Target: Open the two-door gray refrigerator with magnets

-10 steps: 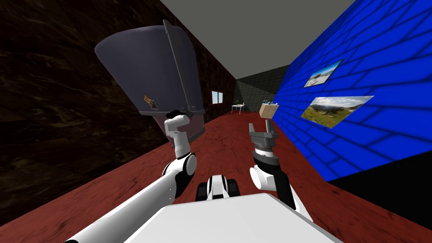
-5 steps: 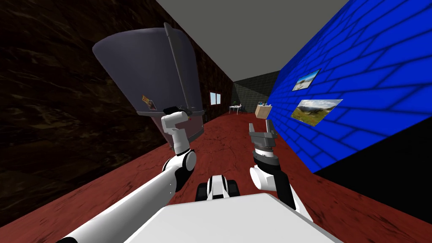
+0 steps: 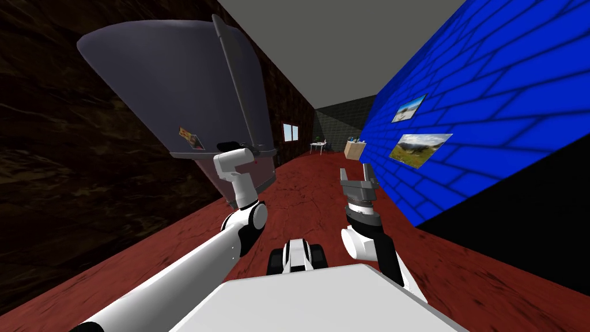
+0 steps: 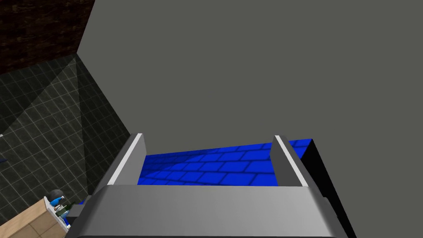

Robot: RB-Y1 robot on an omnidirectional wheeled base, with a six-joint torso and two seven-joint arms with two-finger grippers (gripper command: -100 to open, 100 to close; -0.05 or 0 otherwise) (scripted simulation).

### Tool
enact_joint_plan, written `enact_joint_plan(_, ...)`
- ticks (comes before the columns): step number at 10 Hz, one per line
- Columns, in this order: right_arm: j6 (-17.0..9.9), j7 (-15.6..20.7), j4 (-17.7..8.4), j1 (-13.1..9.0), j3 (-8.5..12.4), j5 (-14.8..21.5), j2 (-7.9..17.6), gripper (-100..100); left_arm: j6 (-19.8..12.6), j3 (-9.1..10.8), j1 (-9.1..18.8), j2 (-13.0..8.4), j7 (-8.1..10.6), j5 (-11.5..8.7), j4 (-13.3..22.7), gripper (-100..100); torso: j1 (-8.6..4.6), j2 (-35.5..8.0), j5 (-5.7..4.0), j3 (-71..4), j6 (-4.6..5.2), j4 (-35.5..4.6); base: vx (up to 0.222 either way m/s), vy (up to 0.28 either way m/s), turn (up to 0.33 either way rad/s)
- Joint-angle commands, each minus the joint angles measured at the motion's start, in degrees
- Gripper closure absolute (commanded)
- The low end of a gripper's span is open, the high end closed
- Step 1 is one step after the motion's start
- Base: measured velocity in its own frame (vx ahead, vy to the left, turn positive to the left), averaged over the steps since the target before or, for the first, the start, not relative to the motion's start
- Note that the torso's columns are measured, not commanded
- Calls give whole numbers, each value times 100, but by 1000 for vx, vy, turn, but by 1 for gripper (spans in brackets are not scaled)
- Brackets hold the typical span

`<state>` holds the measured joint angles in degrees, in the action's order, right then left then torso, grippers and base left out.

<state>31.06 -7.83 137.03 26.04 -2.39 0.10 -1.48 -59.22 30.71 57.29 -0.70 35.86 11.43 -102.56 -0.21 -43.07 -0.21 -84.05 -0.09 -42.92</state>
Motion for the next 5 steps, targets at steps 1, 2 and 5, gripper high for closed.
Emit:
enact_joint_plan(1, 0, 0, 0, 0, 0, 0, 0, 0, -17, 6, -26, 9, -4, 2, 17, 0, -1, 20, 1, -14, 6, 14, 0, 0, 0)
enact_joint_plan(2, 0, 0, 0, 0, 0, 0, 0, 0, -33, 13, -46, 13, -7, 5, 31, 0, -1, 37, 2, -26, 10, 25, 0, 0, 0)
enact_joint_plan(5, 0, 0, 0, 0, 0, 0, 0, 0, -59, 28, -84, 18, -13, 13, 55, 0, 5, 63, 10, -43, 13, 47, 0, 0, 0)
